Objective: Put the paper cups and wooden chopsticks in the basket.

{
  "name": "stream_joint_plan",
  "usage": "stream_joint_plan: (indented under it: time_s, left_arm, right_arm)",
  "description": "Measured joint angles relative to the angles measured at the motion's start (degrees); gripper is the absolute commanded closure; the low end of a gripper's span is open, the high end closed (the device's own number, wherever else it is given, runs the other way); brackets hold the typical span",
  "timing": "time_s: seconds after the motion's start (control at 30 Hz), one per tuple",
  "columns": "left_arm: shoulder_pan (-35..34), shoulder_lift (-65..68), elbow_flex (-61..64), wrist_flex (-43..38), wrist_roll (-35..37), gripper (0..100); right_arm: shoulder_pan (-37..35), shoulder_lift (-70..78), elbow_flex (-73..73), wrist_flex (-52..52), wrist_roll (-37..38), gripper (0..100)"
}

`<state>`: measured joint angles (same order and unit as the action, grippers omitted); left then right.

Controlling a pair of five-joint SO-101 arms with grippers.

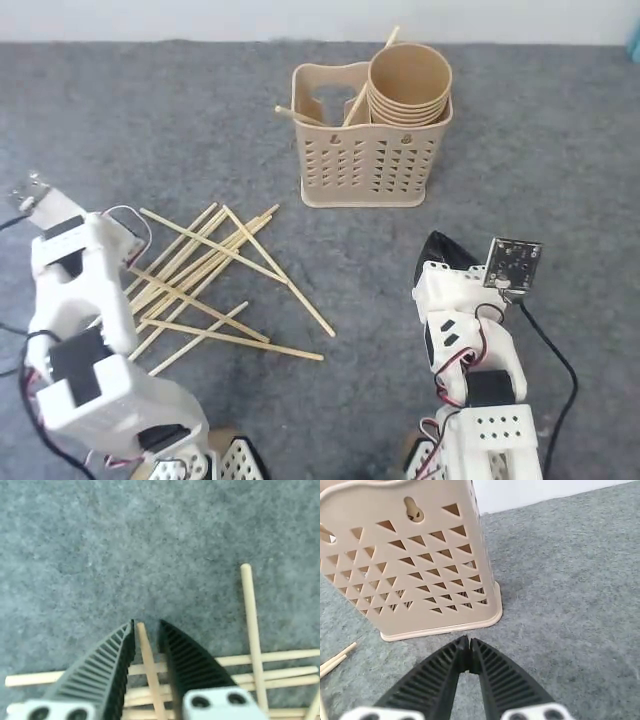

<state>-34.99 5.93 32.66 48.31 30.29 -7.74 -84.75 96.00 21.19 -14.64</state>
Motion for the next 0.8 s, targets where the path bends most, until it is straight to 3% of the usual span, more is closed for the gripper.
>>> stream_joint_plan:
  time_s: [0.2,0.43,0.8]
  left_arm:
    - [0.1,0.0,-0.1,0.3,-0.1,80]
    - [1.1,0.0,-0.1,0.3,-0.1,99]
    - [3.2,0.0,-0.1,0.6,-3.9,99]
  right_arm:
    - [0.0,0.0,0.0,0.0,0.0,98.9]
    - [0.0,0.0,0.0,0.0,0.0,98.9]
    - [0.0,0.0,0.0,0.0,0.0,98.9]
